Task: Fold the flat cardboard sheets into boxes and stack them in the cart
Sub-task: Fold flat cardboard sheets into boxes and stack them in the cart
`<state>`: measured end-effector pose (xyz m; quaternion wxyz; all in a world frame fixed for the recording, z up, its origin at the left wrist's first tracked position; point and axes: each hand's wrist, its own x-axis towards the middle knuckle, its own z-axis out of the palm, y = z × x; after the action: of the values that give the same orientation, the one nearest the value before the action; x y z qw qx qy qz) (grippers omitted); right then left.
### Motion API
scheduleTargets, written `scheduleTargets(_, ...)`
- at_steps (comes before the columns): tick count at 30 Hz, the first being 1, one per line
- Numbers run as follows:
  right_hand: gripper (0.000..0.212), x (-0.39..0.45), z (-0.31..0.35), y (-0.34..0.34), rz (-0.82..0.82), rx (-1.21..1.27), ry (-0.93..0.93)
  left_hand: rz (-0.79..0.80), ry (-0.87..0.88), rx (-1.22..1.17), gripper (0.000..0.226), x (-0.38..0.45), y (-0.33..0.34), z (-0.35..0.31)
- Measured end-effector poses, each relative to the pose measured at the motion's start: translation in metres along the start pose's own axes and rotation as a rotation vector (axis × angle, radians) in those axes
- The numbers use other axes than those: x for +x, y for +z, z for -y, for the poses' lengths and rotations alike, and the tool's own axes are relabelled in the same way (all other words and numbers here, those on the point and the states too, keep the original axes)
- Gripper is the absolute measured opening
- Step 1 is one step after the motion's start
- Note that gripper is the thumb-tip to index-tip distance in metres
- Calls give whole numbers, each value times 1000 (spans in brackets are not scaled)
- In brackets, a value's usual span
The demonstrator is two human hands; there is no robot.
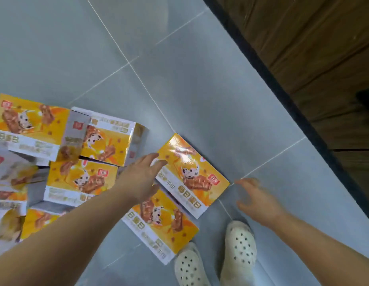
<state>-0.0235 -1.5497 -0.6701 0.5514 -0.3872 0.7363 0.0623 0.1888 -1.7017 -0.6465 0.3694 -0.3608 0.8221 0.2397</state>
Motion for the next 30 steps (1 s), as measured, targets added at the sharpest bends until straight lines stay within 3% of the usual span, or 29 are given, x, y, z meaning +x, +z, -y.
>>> scheduleTargets(6,65,83,-30,48,-83,322,90,-14,-102,-312,83,104,32,16)
scheduleTargets(9,83,110,-40,65,-8,548,169,-21,-109,-479,89,137,45,18)
scheduleTargets(11,81,123,-45,70,47,796,227,-21,-83,-585,92,153,52,17)
scheduleTargets(14,79,128,-39,76,131,1017,252,-60,-92,-653,89,162,56,14)
scheduleTargets(17,89,125,-31,82,65,1100,270,-109,-125,-695,78,156,55,11)
scheduleTargets(20,82,109,-22,82,15,1201,306,-149,-145,-702,86,137,48,9)
scheduleTargets(24,81,75,-10,77,-122,1180,304,-187,-147,-631,112,99,28,3)
scheduleTargets(27,96,39,5,61,-235,947,257,-259,-133,-558,122,54,20,-3)
scheduleTargets(30,103,6,19,30,-281,650,168,-352,-140,-554,118,14,14,-8)
